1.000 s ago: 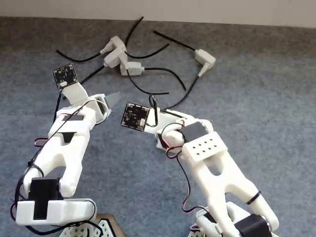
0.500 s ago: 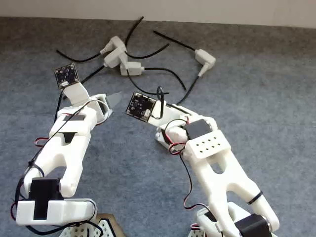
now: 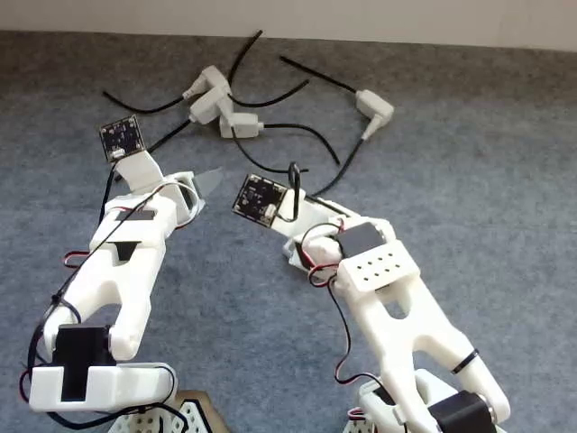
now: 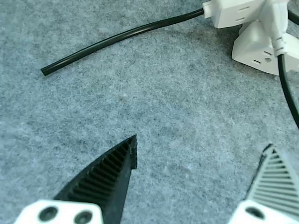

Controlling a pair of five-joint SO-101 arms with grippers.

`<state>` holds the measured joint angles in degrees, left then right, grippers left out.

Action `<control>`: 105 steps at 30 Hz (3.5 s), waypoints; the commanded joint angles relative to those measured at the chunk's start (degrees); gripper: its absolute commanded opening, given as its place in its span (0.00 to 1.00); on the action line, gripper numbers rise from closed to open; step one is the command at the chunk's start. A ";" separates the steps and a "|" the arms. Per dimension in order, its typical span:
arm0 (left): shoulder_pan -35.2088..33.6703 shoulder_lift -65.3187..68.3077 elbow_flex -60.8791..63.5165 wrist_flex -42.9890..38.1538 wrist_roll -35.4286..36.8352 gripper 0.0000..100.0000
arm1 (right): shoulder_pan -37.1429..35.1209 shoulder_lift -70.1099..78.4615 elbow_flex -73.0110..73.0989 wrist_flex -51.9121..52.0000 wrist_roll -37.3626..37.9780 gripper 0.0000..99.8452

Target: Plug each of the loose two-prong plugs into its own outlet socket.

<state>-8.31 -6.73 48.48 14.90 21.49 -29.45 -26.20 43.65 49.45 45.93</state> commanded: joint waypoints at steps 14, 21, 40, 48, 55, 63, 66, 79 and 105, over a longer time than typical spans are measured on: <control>1.19 -0.22 -2.24 0.18 0.09 0.40 | 1.71 -3.82 -1.98 -1.19 -0.53 0.01; 1.19 -0.22 -2.24 0.18 0.09 0.40 | 1.45 -4.70 -7.34 7.25 -0.62 0.01; 1.10 -0.22 -2.24 0.18 0.09 0.40 | -11.47 -4.70 -0.13 2.42 -0.26 0.18; 1.10 -0.22 -2.24 0.18 0.09 0.40 | -13.05 -4.62 4.09 -4.26 -0.18 0.18; 1.19 -0.22 -2.24 0.18 0.09 0.40 | -11.91 -4.62 9.98 -4.97 -0.18 0.18; 1.19 -0.22 -2.24 0.18 0.09 0.40 | -10.42 -4.62 17.89 -18.59 -0.18 0.18; 1.19 -0.22 -2.24 0.18 0.09 0.40 | -10.59 -4.62 19.12 -20.88 -0.18 0.18; 1.19 -0.22 -2.24 0.18 0.09 0.40 | -10.51 7.69 15.69 -21.67 -0.26 0.18; 1.19 -0.22 -2.33 0.09 0.09 0.40 | -9.10 15.69 2.95 -21.58 -0.09 0.11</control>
<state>-8.31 -6.73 48.48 14.90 21.49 -39.30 -10.20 49.10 29.32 45.76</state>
